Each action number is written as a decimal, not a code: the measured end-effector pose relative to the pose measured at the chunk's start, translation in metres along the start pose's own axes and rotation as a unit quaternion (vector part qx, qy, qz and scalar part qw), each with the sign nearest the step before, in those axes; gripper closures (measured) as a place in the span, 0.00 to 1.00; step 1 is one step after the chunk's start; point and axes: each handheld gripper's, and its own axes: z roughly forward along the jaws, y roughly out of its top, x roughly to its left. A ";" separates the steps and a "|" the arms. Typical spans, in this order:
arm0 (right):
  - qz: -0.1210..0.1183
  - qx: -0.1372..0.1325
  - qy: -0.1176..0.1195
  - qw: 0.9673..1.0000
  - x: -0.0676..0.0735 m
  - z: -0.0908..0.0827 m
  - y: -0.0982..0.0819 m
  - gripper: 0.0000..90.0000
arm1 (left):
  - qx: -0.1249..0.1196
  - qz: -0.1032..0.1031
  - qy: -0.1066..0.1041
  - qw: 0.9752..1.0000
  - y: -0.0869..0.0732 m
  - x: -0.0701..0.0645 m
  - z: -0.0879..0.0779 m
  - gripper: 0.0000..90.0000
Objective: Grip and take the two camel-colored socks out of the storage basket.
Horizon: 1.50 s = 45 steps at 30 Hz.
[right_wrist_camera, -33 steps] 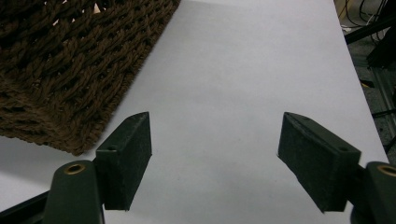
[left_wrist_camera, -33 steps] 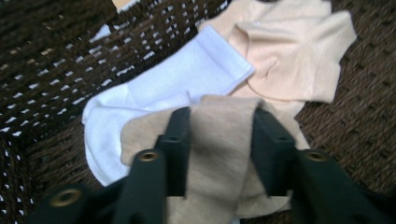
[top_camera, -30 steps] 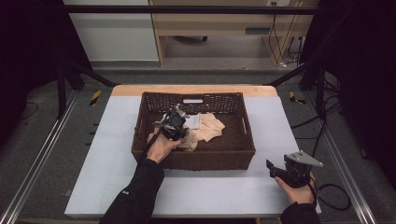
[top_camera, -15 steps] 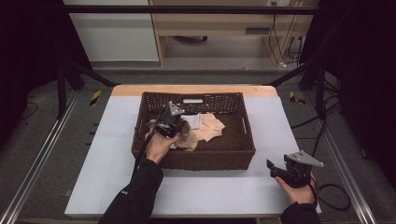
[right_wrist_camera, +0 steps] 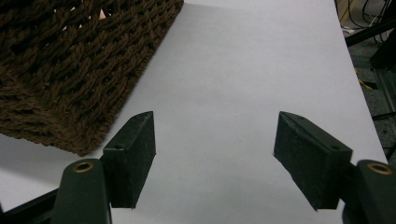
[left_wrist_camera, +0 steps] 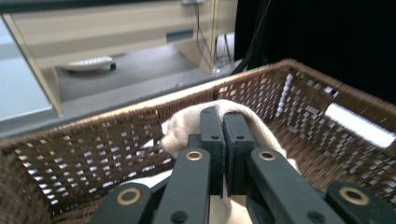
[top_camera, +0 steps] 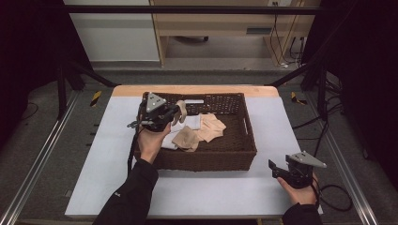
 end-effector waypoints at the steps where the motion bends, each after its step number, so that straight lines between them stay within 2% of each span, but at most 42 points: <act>1: 0.000 0.000 0.000 1.000 0.000 0.000 0.000 0.33 | -0.004 -0.002 -0.006 1.000 0.003 0.000 -0.008 0.97; 3: -0.002 0.001 -0.002 1.000 0.000 0.000 0.000 0.34 | -0.006 -0.001 -0.007 1.000 0.003 0.000 -0.011 0.97; 8: 0.001 0.003 -0.001 1.000 0.000 -0.001 -0.001 0.34 | -0.023 -0.005 -0.022 0.999 0.009 0.000 -0.033 0.97; 12: 0.002 0.000 -0.003 1.000 -0.002 -0.002 -0.001 0.34 | -0.033 -0.005 -0.041 0.999 0.010 -0.002 -0.054 0.97; 14: 0.006 0.000 -0.003 1.000 -0.003 -0.003 -0.001 0.34 | -0.031 0.005 -0.048 0.998 0.008 -0.005 -0.064 0.97; 21: 0.006 -0.003 -0.003 1.000 -0.003 -0.005 -0.002 0.34 | -0.032 0.013 -0.079 0.996 0.002 -0.012 -0.095 0.98; 31: 0.006 -0.003 -0.004 1.000 -0.002 -0.006 -0.002 0.35 | -0.029 0.032 -0.116 0.992 -0.012 -0.025 -0.129 0.98; 39: 0.005 -0.002 -0.007 1.000 -0.003 -0.007 -0.002 0.35 | -0.014 0.046 -0.133 0.990 -0.033 -0.036 -0.145 0.98; 45: 0.005 -0.002 -0.007 1.000 -0.003 -0.007 -0.003 0.35 | 0.020 0.052 -0.146 0.988 -0.060 -0.042 -0.149 0.98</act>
